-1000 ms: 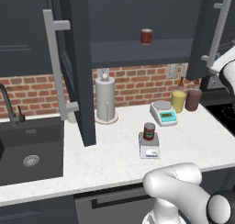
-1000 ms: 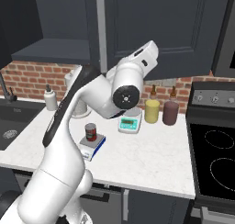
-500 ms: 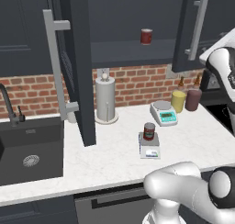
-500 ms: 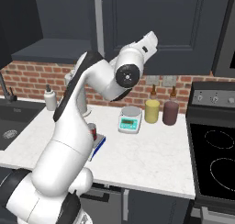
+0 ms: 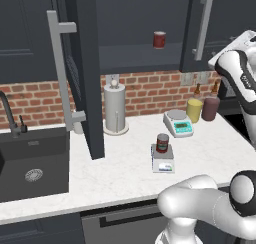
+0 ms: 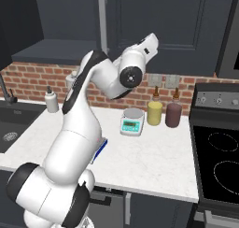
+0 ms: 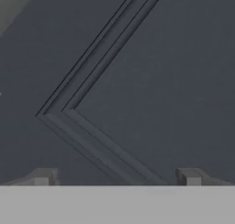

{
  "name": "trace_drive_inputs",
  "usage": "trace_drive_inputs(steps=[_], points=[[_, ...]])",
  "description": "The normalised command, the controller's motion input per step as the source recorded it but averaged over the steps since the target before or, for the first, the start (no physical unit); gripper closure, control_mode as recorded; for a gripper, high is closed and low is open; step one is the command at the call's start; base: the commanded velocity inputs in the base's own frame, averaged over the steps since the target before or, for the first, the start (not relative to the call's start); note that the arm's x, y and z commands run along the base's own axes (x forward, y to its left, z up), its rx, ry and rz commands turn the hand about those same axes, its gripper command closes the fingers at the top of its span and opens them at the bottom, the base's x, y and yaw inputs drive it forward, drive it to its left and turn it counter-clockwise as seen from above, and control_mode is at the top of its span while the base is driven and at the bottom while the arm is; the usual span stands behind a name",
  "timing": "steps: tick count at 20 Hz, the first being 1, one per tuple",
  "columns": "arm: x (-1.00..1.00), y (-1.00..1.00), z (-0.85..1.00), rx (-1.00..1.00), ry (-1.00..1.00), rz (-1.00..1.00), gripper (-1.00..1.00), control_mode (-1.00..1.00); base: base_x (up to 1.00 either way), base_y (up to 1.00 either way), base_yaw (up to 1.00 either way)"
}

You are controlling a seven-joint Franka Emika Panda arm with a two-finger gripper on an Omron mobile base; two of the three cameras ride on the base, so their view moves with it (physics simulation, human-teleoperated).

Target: Pick the canned food and place it on the digital scale for weighing, and close the cabinet.

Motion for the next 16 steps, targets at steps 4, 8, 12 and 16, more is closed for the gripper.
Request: trace_drive_inputs(steps=[4, 8, 12, 16], points=[[0.98, 0.19, -0.63, 0.0, -0.12, 0.0, -1.0, -1.0, 0.0, 0.0, 0.0], [0.97, 0.29, -0.34, 0.0, 0.02, 0.0, -1.0, -1.0, 0.0, 0.0, 0.0], [0.52, 0.24, -0.16, 0.0, -0.03, 0.0, -1.0, -1.0, 0.0, 0.0, 0.0], [-0.89, -0.04, 0.71, 0.0, -0.36, 0.0, -1.0, -1.0, 0.0, 0.0, 0.0]])
